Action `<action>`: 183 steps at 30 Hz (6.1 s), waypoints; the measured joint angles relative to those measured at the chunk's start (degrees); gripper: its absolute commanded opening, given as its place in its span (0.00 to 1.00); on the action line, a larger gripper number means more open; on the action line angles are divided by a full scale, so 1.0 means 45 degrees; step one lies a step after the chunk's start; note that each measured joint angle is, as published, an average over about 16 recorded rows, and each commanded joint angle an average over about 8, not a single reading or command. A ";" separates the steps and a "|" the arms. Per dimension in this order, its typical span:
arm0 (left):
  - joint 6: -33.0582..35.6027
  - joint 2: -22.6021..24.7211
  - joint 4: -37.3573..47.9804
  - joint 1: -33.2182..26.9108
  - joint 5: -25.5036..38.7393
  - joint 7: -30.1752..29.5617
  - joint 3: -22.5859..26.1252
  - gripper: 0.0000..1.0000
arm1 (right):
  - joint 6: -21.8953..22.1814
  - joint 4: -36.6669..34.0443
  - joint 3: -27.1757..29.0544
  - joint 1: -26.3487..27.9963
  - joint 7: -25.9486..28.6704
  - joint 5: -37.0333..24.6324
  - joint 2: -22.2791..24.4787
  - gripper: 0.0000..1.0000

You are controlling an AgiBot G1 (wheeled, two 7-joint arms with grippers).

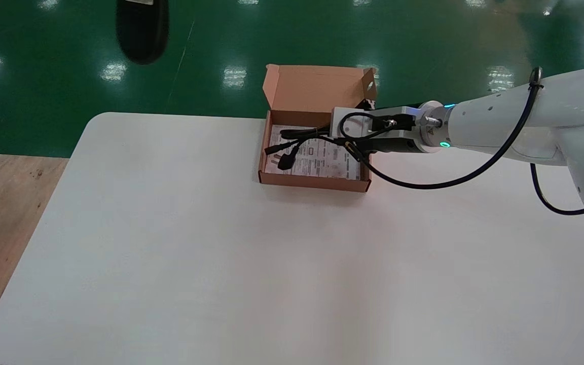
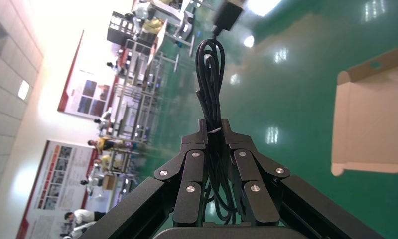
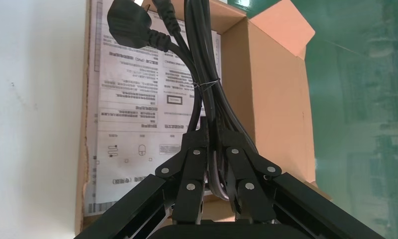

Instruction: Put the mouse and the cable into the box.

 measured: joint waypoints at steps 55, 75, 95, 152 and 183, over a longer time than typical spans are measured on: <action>-0.3900 0.4603 0.3763 0.4670 -0.3286 0.1852 0.3061 0.00 | -0.2938 -0.1232 -0.0411 0.4060 0.1043 -0.0164 0.7107 1.00; -0.3705 0.4499 0.4782 0.5688 -0.5321 -0.1326 0.4609 0.92 | -0.3314 -0.0771 -0.0190 0.3699 0.0335 0.0191 0.6649 1.00; -0.2616 0.3366 0.3353 0.6532 -0.5766 -0.2234 0.3760 1.00 | -0.3986 0.1320 0.0493 0.1924 0.1636 0.1729 0.7055 1.00; 0.5369 -0.5148 -0.7967 1.3145 -0.8989 -0.7809 -0.4506 1.00 | -0.7748 1.4651 0.4733 -0.9059 1.0415 1.1415 0.9454 1.00; 0.5292 -0.5082 -0.7870 1.3091 -0.8963 -0.7797 -0.4436 1.00 | -0.7736 1.4527 0.4719 -0.8978 1.0422 1.1349 0.9451 1.00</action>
